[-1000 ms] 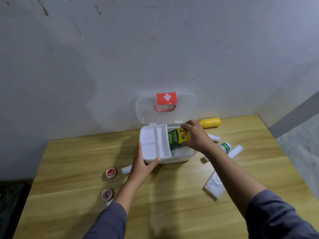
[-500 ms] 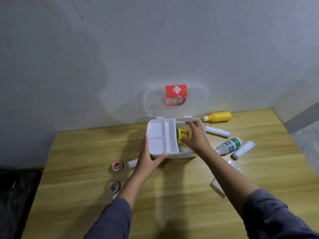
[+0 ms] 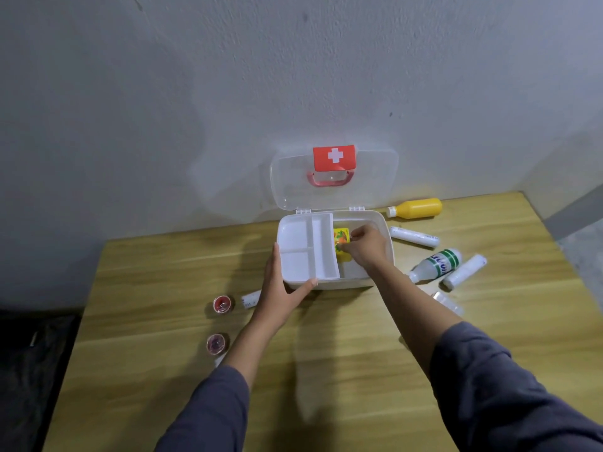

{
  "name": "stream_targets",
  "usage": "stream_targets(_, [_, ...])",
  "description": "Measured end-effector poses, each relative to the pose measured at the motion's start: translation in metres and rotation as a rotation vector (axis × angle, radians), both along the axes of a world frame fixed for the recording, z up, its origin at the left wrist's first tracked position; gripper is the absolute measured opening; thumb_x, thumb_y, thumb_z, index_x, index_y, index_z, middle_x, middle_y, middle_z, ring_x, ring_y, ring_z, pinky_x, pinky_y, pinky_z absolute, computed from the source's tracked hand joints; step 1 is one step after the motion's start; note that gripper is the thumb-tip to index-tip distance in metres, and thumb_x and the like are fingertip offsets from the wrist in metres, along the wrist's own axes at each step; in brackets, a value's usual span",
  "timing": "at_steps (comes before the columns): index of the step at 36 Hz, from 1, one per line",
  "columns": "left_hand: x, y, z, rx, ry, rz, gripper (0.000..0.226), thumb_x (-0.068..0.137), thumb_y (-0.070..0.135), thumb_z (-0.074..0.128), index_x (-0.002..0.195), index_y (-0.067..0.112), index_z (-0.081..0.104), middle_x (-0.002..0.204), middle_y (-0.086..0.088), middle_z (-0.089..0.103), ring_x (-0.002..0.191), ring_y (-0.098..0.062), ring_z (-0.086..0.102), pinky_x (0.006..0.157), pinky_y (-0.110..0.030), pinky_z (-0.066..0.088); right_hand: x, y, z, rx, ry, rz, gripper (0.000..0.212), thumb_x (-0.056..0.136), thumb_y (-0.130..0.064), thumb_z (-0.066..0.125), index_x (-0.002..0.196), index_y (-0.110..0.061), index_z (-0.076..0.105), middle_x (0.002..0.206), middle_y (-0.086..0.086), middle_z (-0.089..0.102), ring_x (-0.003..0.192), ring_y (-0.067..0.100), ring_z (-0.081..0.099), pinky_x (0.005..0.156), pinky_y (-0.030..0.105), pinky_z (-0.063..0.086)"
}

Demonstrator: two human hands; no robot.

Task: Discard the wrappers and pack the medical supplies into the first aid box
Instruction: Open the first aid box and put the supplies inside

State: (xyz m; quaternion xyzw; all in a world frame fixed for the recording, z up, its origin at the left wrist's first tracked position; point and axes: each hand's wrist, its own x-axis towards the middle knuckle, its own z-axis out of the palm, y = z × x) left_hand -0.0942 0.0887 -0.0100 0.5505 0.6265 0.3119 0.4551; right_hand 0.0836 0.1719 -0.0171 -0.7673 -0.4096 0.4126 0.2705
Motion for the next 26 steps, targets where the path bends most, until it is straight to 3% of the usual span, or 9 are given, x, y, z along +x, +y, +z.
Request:
stream_targets(5, [0.000, 0.000, -0.001, 0.006, -0.006, 0.002, 0.101, 0.078, 0.036, 0.071, 0.146, 0.030, -0.004, 0.155, 0.010, 0.009, 0.138, -0.002, 0.012, 0.110, -0.025, 0.020, -0.004, 0.002, 0.001, 0.005, 0.010, 0.009, 0.033, 0.075, -0.013, 0.074, 0.103, -0.005, 0.059, 0.093, 0.007, 0.060, 0.095, 0.025, 0.058, 0.072, 0.028, 0.040])
stream_targets(10, [0.000, -0.001, -0.002, 0.018, 0.005, 0.002, 0.100, 0.079, 0.034, 0.070, 0.146, 0.028, -0.004, 0.155, 0.009, 0.008, 0.136, 0.000, 0.010, 0.110, -0.024, 0.017, -0.003, -0.005, 0.008, 0.091, -0.057, 0.052, 0.039, 0.078, -0.016, 0.071, 0.113, -0.004, 0.057, 0.111, 0.011, 0.063, 0.103, 0.025, 0.058, 0.078, 0.026, 0.041])
stream_targets(15, [-0.001, 0.000, -0.003, 0.016, 0.014, -0.002, 0.101, 0.078, 0.036, 0.070, 0.147, 0.027, -0.003, 0.156, 0.005, 0.007, 0.142, -0.008, 0.009, 0.116, -0.036, 0.019, 0.009, -0.020, 0.027, 0.249, -0.034, 0.018, 0.037, 0.077, -0.012, 0.070, 0.112, -0.004, 0.058, 0.107, 0.011, 0.064, 0.096, 0.021, 0.059, 0.081, 0.027, 0.046])
stream_targets(20, [-0.001, -0.001, -0.004, 0.017, 0.009, -0.001, 0.100, 0.078, 0.035, 0.070, 0.147, 0.026, -0.002, 0.156, 0.004, 0.006, 0.142, -0.010, 0.009, 0.113, -0.030, 0.017, 0.038, -0.043, 0.044, 0.382, -0.037, -0.042, 0.030, 0.080, -0.009, 0.066, 0.108, -0.003, 0.060, 0.106, 0.013, 0.066, 0.097, 0.023, 0.062, 0.090, 0.037, 0.052])
stream_targets(26, [-0.001, -0.001, -0.007, 0.034, 0.020, -0.007, 0.100, 0.078, 0.036, 0.069, 0.147, 0.025, -0.002, 0.157, 0.004, 0.003, 0.143, -0.011, 0.006, 0.113, -0.030, 0.014, 0.075, -0.090, 0.039, 0.418, -0.081, -0.237, 0.032, 0.083, -0.010, 0.062, 0.114, -0.005, 0.056, 0.115, 0.011, 0.060, 0.104, 0.020, 0.056, 0.085, 0.023, 0.040])
